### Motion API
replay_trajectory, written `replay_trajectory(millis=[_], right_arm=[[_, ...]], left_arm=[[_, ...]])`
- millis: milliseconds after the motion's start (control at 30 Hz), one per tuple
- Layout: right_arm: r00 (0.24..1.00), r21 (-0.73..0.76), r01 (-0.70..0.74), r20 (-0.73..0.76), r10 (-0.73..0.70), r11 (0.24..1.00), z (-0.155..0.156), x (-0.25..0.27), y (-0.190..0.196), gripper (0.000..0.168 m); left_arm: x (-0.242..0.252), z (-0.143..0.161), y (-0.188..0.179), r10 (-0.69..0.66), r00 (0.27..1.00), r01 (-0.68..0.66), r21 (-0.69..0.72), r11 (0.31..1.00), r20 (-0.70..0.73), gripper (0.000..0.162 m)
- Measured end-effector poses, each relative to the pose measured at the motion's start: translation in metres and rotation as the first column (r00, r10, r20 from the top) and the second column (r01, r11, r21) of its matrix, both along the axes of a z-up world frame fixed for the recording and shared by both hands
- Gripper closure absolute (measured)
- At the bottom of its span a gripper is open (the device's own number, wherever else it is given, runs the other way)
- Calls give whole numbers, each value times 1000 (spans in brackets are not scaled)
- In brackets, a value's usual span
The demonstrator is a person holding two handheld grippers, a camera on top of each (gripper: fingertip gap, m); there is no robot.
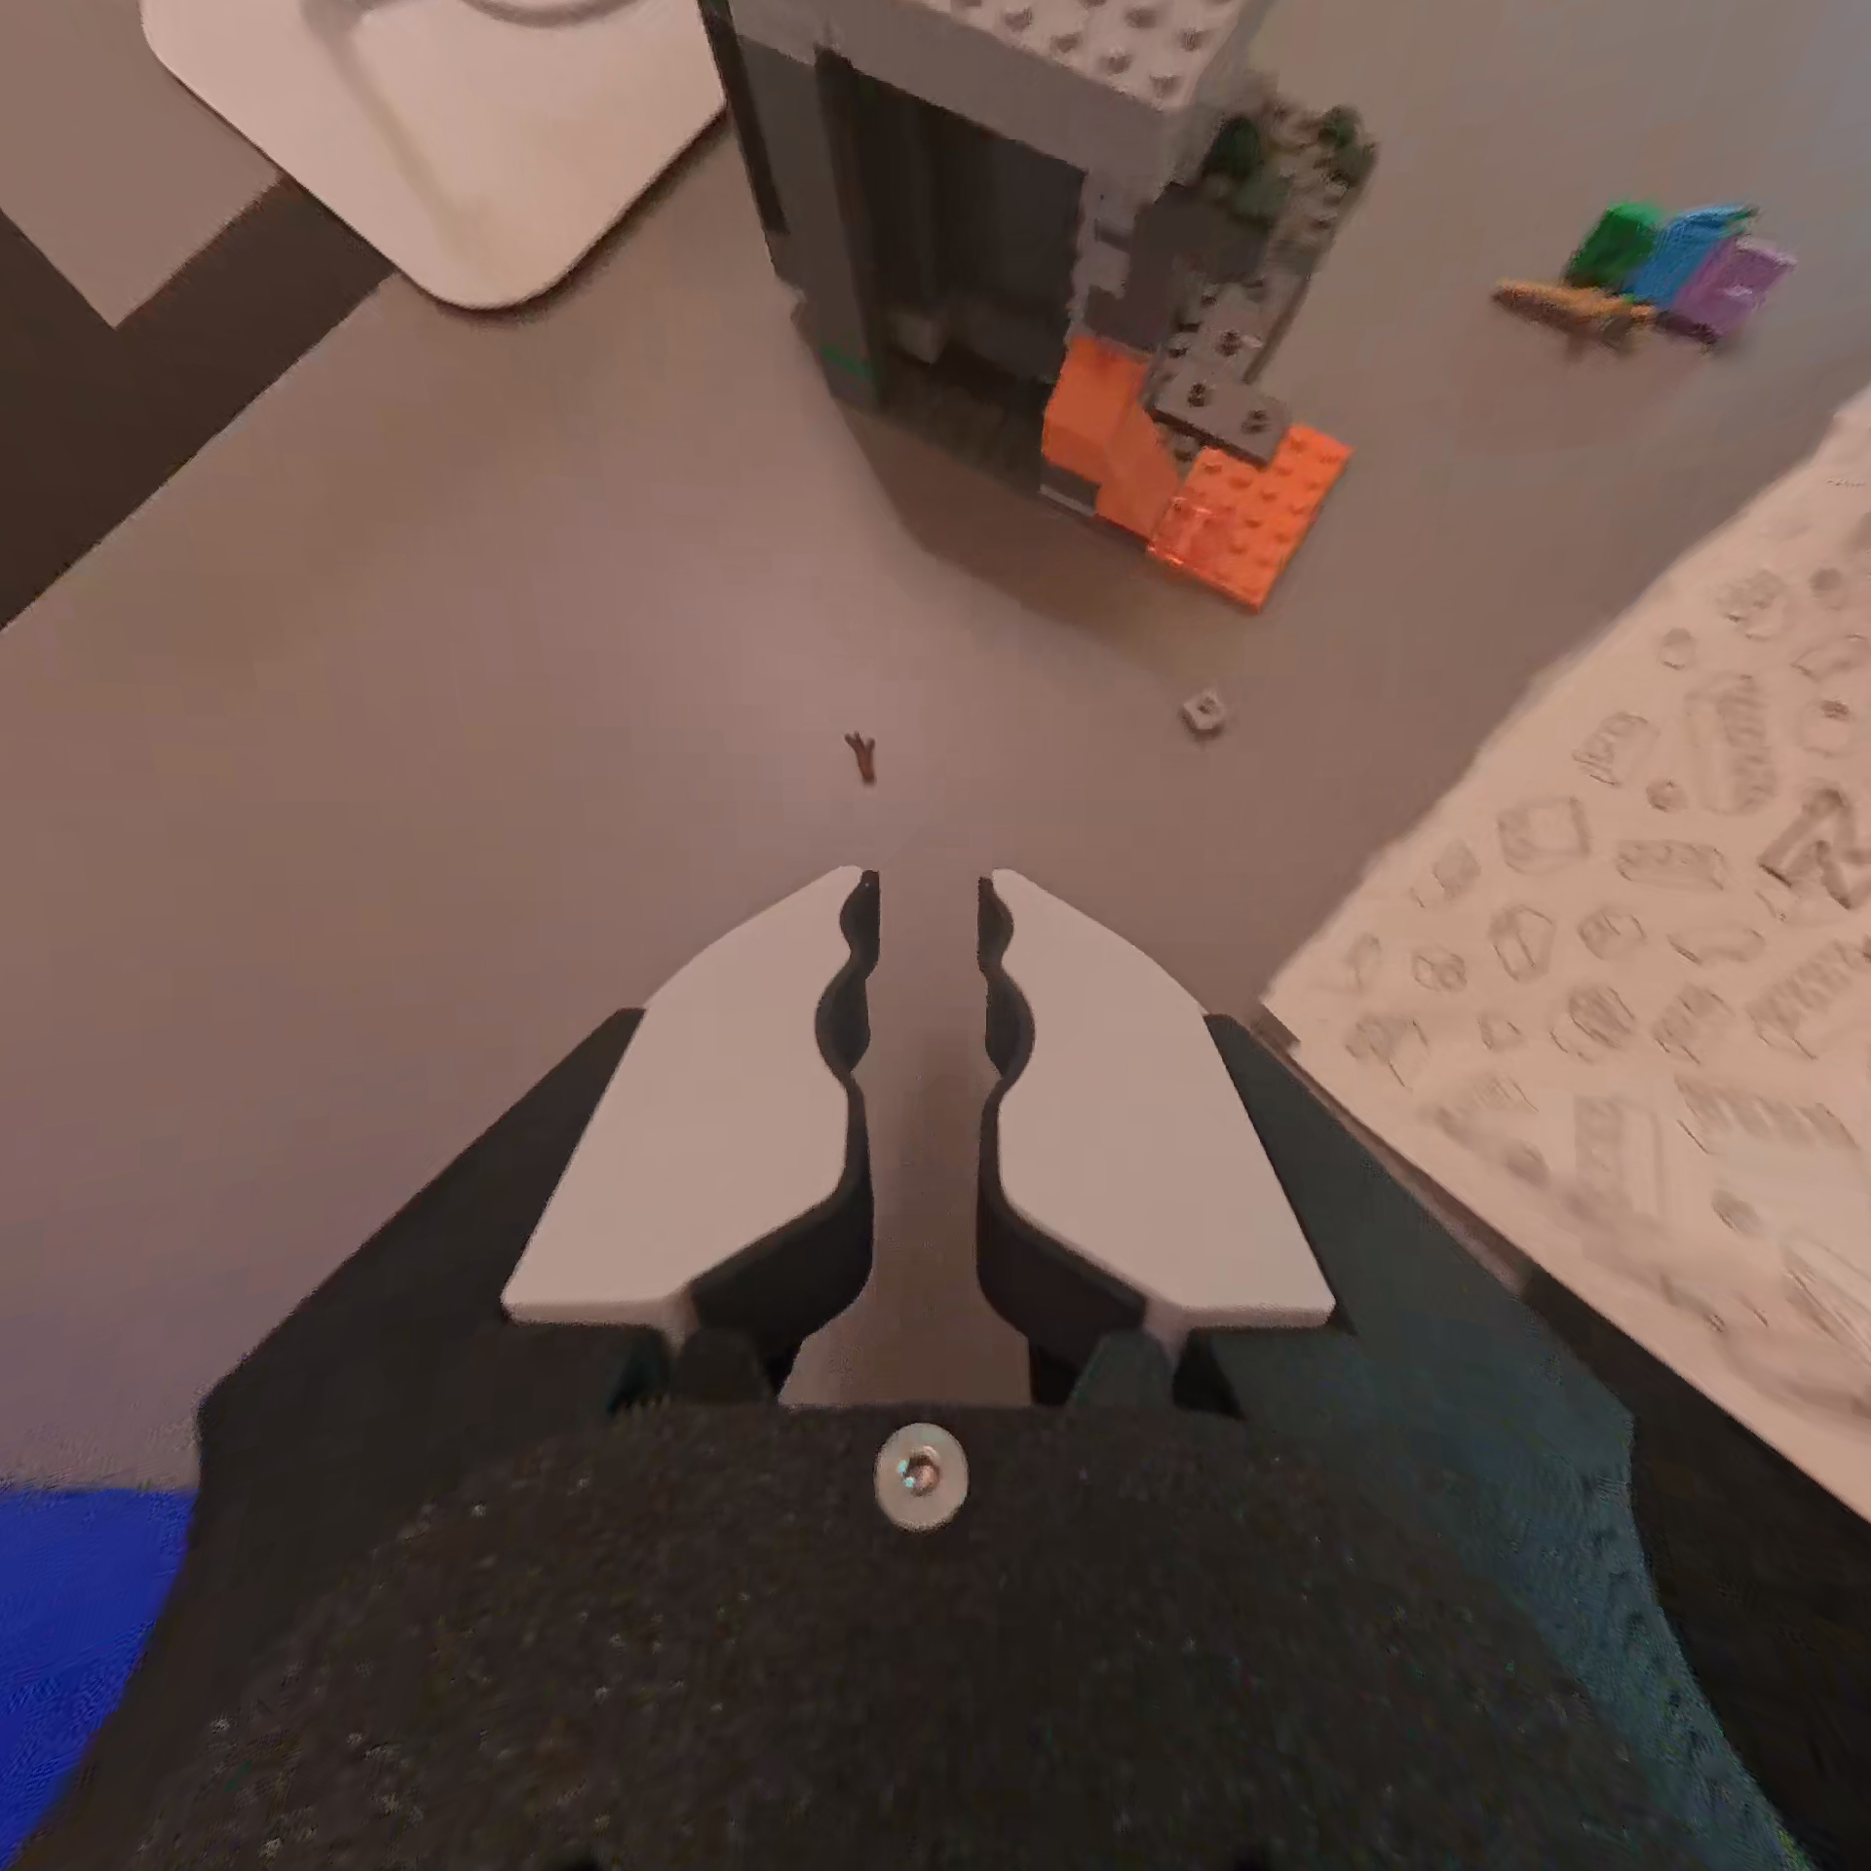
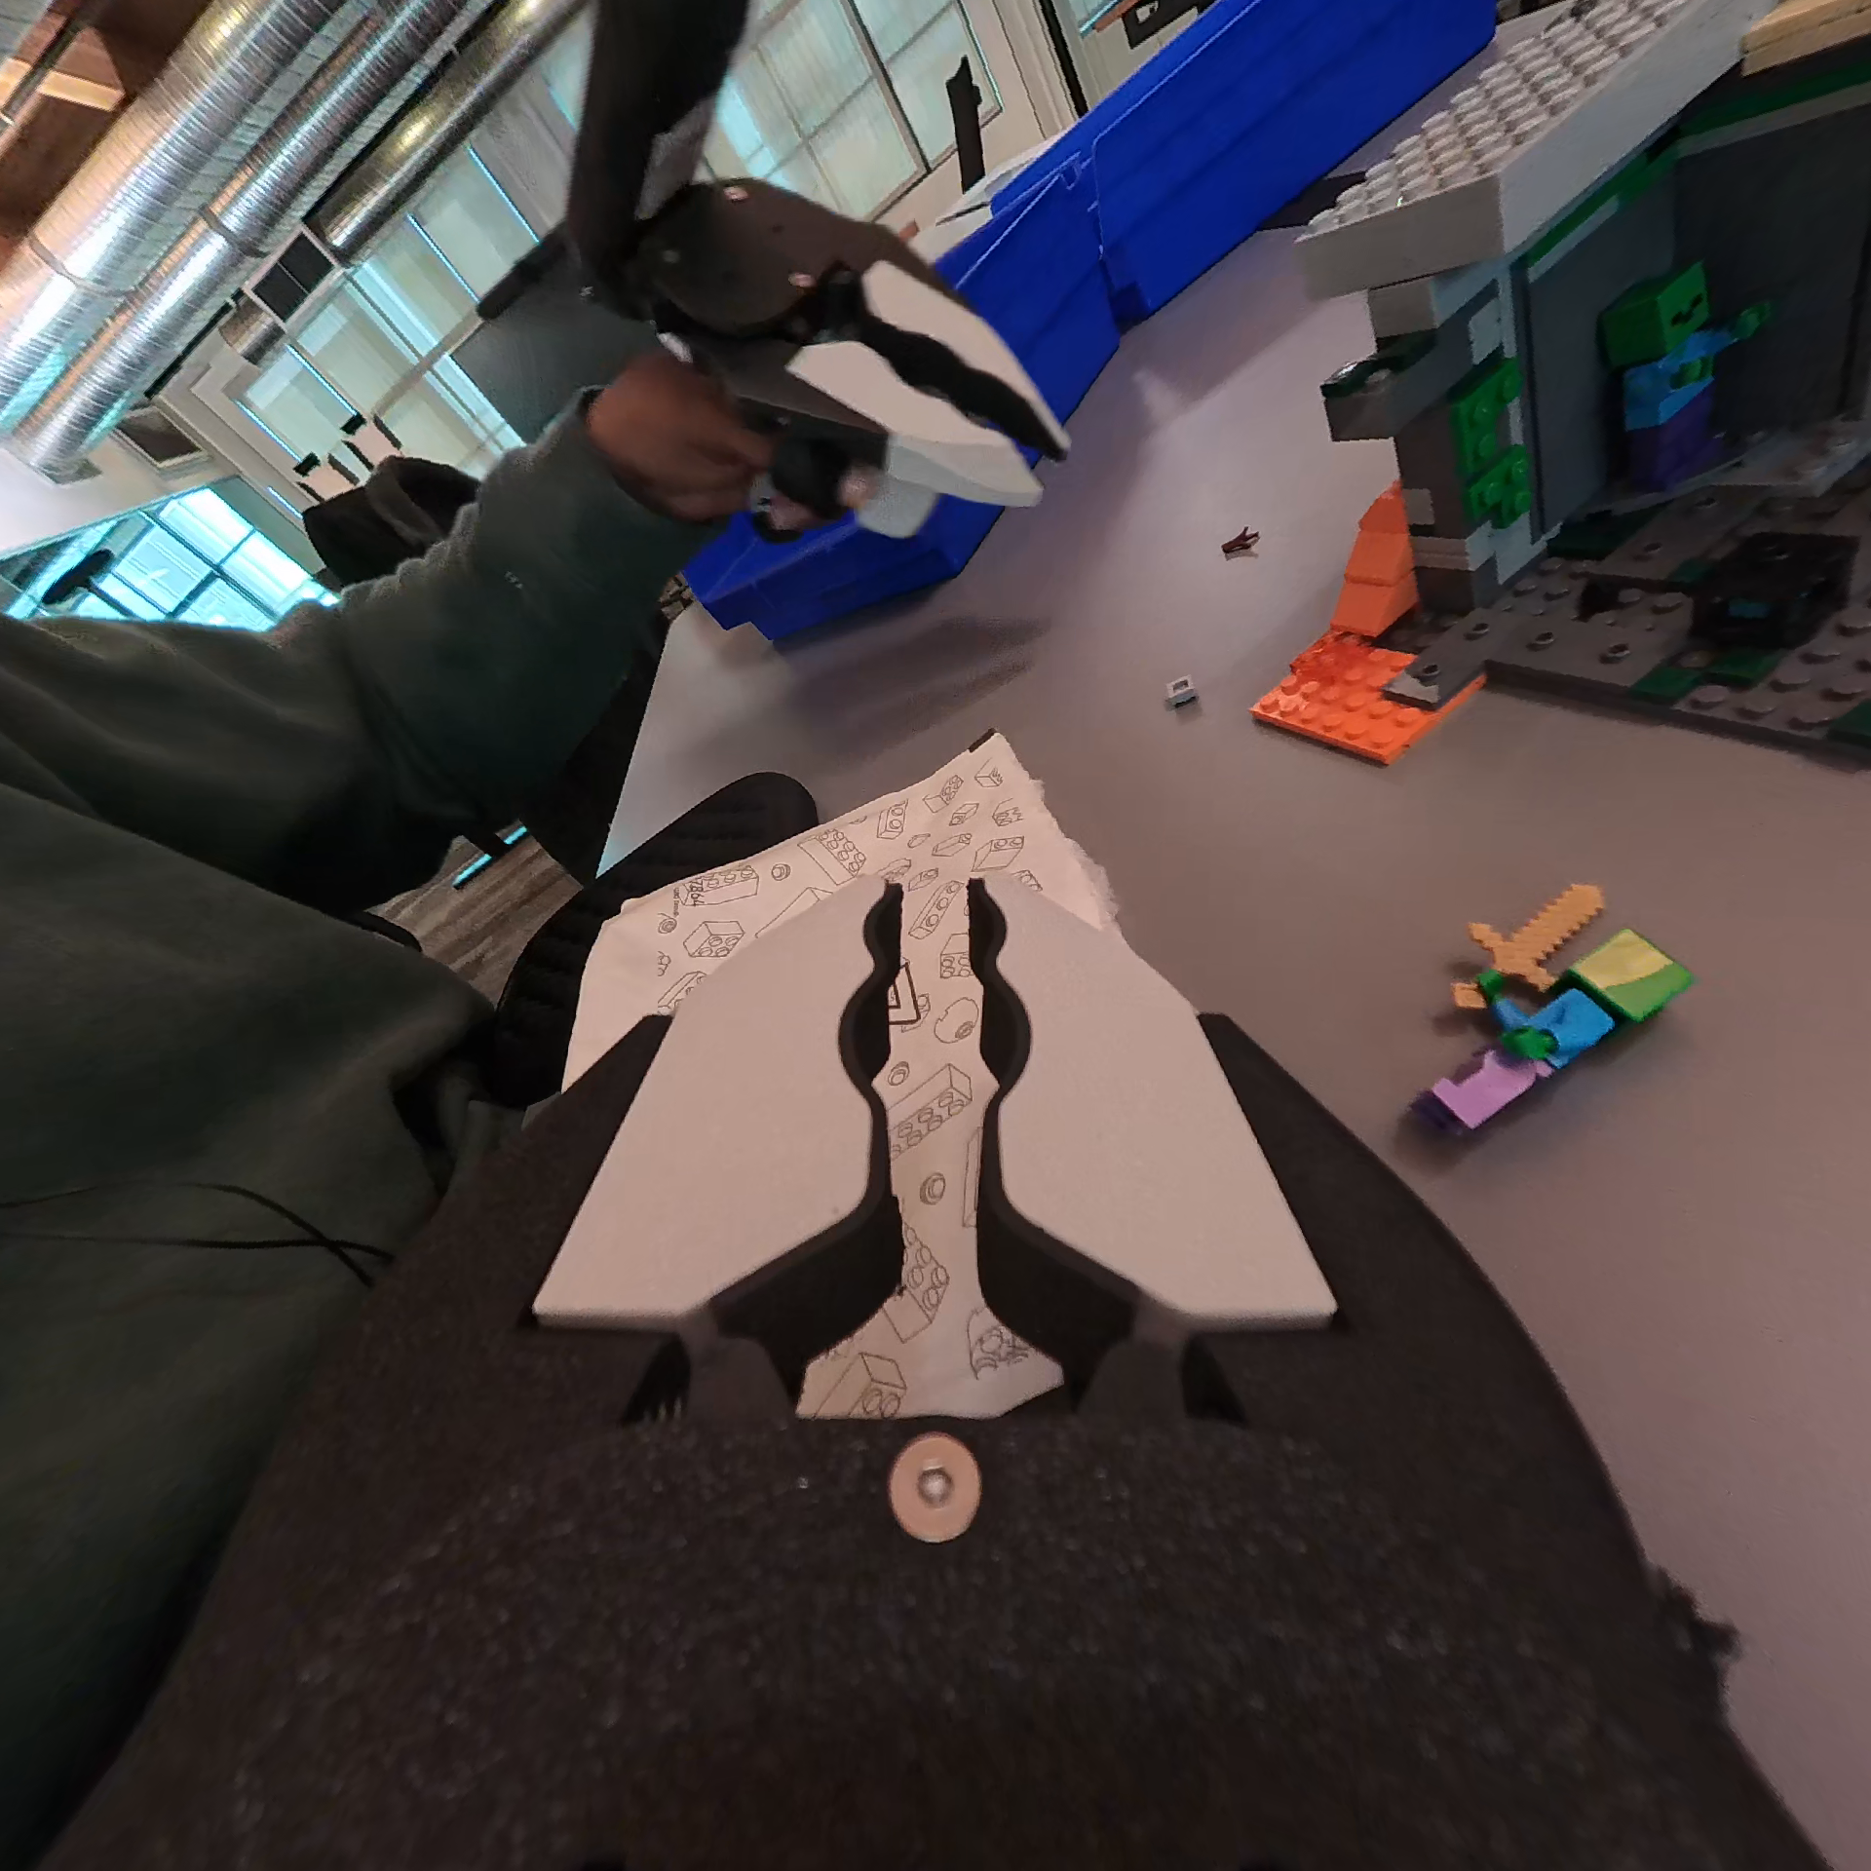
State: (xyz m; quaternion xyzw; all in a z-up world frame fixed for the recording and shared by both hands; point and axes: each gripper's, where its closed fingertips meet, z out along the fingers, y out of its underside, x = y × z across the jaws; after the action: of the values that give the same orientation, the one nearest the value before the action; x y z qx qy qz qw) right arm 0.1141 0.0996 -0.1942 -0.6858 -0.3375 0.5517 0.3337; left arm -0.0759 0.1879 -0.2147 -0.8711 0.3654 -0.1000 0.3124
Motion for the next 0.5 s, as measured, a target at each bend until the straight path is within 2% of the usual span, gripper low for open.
replay_trajectory(millis=[200, 500], right_arm=[[1000, -2, 0, -5, 0, 1000, 1, 1, 0, 156], [1000, -6, -1, -10, 1, 1000, 2, 1, 0, 156]], left_arm=[[10, -41, 39, 53, 998, -58, -121, 991, -45, 141], [13, -52, 45, 59, 997, -65, -161, 985, -40, 146]])
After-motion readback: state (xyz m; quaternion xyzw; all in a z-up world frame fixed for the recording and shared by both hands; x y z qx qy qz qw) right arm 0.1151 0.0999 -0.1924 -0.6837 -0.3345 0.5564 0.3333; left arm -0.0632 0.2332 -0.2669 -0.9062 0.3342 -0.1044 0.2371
